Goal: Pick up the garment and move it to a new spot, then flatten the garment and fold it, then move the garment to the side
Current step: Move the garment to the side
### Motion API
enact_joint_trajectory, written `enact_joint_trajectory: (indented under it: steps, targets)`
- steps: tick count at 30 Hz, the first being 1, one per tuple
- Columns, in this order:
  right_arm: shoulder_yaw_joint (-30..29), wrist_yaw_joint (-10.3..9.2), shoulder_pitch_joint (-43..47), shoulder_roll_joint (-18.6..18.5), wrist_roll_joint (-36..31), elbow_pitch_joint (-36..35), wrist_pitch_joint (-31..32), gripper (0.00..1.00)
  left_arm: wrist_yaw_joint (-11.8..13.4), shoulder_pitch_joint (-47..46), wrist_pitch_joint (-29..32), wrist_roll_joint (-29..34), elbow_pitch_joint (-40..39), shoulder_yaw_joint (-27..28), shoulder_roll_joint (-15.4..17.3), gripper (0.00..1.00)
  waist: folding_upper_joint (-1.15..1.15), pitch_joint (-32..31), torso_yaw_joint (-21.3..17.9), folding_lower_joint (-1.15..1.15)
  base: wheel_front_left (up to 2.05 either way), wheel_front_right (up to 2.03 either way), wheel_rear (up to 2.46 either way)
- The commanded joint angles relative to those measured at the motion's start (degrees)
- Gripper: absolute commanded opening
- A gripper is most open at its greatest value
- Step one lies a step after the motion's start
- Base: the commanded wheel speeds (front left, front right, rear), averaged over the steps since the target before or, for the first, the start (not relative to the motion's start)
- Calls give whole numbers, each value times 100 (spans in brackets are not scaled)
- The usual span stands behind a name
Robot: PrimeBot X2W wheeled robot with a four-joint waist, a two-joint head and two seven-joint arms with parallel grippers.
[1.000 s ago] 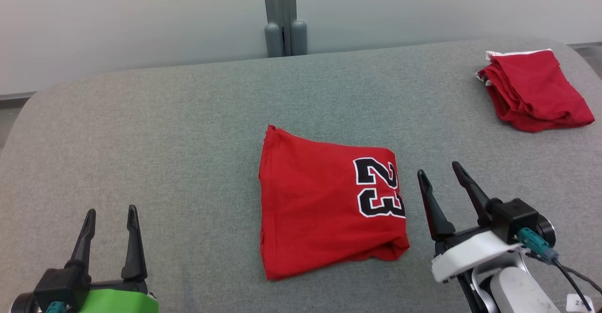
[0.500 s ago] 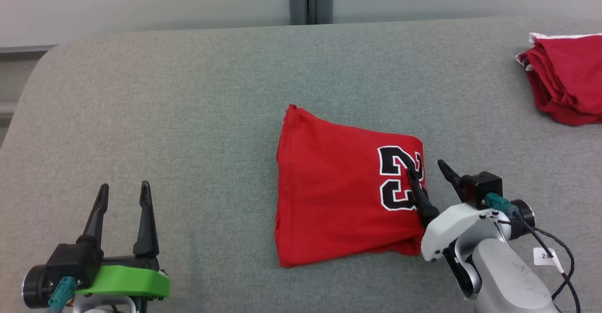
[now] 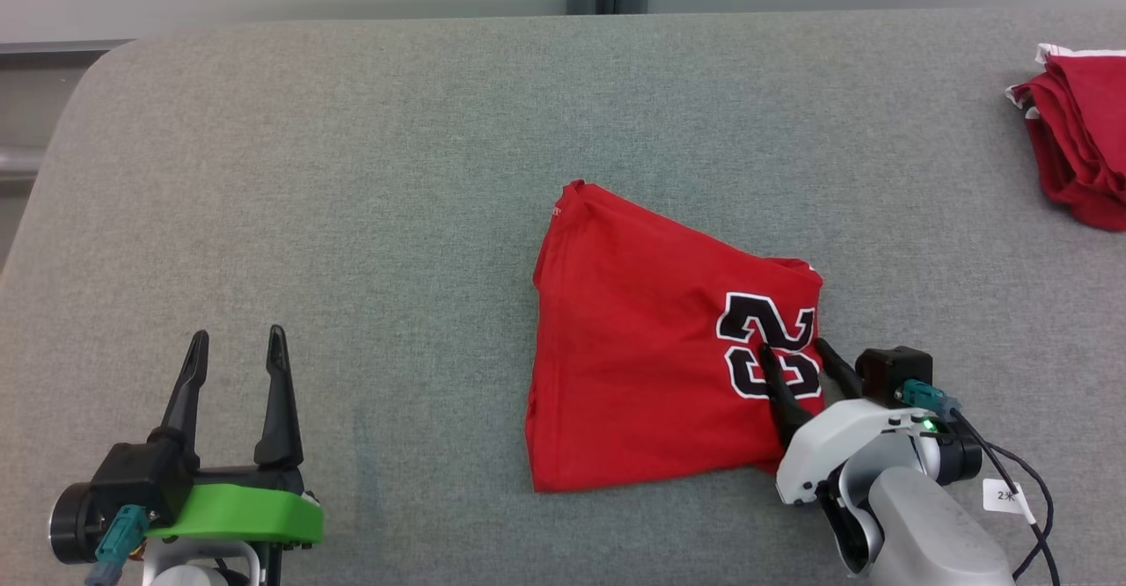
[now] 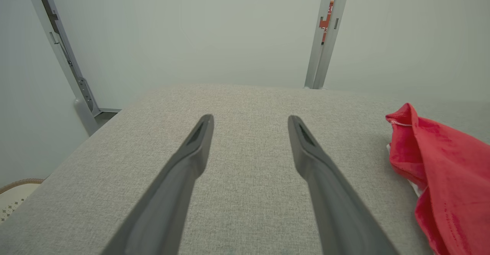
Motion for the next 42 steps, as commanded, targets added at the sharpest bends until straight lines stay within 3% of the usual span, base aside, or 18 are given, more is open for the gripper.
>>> enact_joint_trajectory:
  steps: [1,2,3,9,16,22,28,38,42]
  targets:
    - [12,-14,117,30,98,212,64,39,-19,-74,-14,13,15,5,-8,100,0,-1,-11,0,0,0,0]
    - [46,-13,116,35,129,238,63,1,-19,-76,-14,5,17,14,-11,100,0,0,-21,0,0,0,0]
    - [83,-13,116,47,144,291,63,0,-19,-78,-14,-9,23,12,-20,100,0,5,-29,0,0,0,0]
    - [172,-18,-276,-7,80,224,41,0,-19,-134,-14,-21,28,-11,-40,100,0,97,-68,0,0,0,0]
    - [530,-13,-1021,-515,-125,-193,16,0,-19,-305,-14,-17,-39,-16,-52,100,0,391,-148,0,0,0,0]
    - [1006,-12,-1873,-1231,-107,-556,203,0,-19,-586,-14,17,-188,-45,-55,100,0,956,-338,0,0,0,0]
    - [1473,-13,-2883,-2236,65,-1159,549,0,-19,-1001,-14,121,-415,-160,40,100,0,1794,-703,0,0,0,0]
    - [1610,-13,-3541,-3781,559,-2033,966,0,-19,-1440,-14,229,-852,-224,280,100,0,2591,-1391,0,0,0,0]
    - [1546,-13,-3694,-4199,807,-2177,1103,0,-19,-1470,-14,281,-1013,-243,429,100,0,2743,-1597,0,0,0,0]
